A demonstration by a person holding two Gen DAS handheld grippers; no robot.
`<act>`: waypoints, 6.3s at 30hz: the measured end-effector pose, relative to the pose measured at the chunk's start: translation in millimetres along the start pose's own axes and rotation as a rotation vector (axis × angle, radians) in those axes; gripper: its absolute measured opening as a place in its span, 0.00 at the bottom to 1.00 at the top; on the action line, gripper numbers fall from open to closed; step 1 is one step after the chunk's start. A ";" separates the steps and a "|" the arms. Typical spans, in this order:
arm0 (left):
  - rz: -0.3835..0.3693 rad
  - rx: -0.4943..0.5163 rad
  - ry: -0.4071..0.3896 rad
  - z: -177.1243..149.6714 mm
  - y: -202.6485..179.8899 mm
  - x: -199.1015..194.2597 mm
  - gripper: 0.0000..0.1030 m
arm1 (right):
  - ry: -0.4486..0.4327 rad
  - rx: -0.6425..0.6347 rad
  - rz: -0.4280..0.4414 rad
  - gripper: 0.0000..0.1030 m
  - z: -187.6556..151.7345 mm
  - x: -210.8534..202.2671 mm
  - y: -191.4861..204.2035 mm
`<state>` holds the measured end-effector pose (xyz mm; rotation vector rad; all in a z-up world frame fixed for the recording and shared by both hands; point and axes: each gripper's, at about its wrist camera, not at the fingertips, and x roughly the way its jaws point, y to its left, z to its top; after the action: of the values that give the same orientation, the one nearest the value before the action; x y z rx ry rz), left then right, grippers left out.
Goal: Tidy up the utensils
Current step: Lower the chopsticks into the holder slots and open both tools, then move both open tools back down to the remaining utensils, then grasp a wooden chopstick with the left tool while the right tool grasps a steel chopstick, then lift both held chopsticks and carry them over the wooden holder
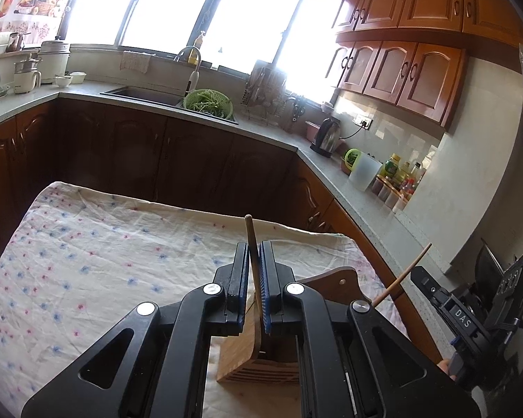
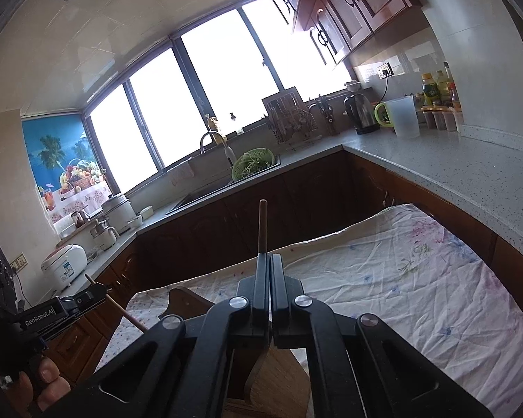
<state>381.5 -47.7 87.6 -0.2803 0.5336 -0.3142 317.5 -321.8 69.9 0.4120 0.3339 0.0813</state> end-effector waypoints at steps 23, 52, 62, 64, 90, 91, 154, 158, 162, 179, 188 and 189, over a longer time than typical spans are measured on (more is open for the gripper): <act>0.088 -0.073 0.025 -72.4 45.4 -119.7 0.97 | 0.122 -0.002 0.110 0.97 -27.3 -99.6 0.9; 0.116 0.073 0.247 -169.7 22.3 -153.8 0.97 | 0.299 -0.033 0.002 0.97 -116.2 -196.1 -27.9; 0.082 0.079 0.335 -162.9 20.3 -113.5 0.68 | 0.370 -0.058 -0.003 0.57 -120.6 -160.0 -21.4; 0.078 0.076 0.361 -161.0 21.6 -100.8 0.60 | 0.400 -0.055 0.006 0.45 -122.3 -145.2 -19.8; 0.122 0.150 0.576 -173.4 35.7 11.8 0.11 | 0.620 -0.061 -0.047 0.17 -154.0 -29.2 -31.6; 0.124 0.162 0.582 -172.8 33.9 13.2 0.11 | 0.621 -0.065 -0.049 0.17 -154.3 -27.6 -32.1; -0.067 0.167 0.197 -104.7 -10.1 -211.5 0.04 | 0.313 -0.208 0.079 0.04 -58.8 -175.6 43.5; -0.072 0.158 0.167 -99.2 -9.6 -218.3 0.04 | 0.283 -0.209 0.082 0.04 -51.8 -187.6 45.2; -0.072 0.158 0.137 -90.9 -9.6 -223.8 0.04 | 0.250 -0.214 0.087 0.04 -42.1 -193.8 48.3; -0.086 0.090 -0.061 -16.0 -12.9 -210.7 0.04 | 0.076 -0.171 0.100 0.04 21.6 -169.9 56.9; -0.092 0.056 -0.173 40.8 -22.6 -170.7 0.04 | -0.016 -0.139 0.094 0.04 66.3 -122.5 60.5; -0.093 0.051 -0.183 47.0 -23.0 -164.3 0.04 | -0.026 -0.136 0.092 0.04 70.2 -116.6 60.3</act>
<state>267.7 -0.7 208.3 -0.2816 0.3321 -0.3873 230.5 -310.2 190.2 0.2933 0.2821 0.1874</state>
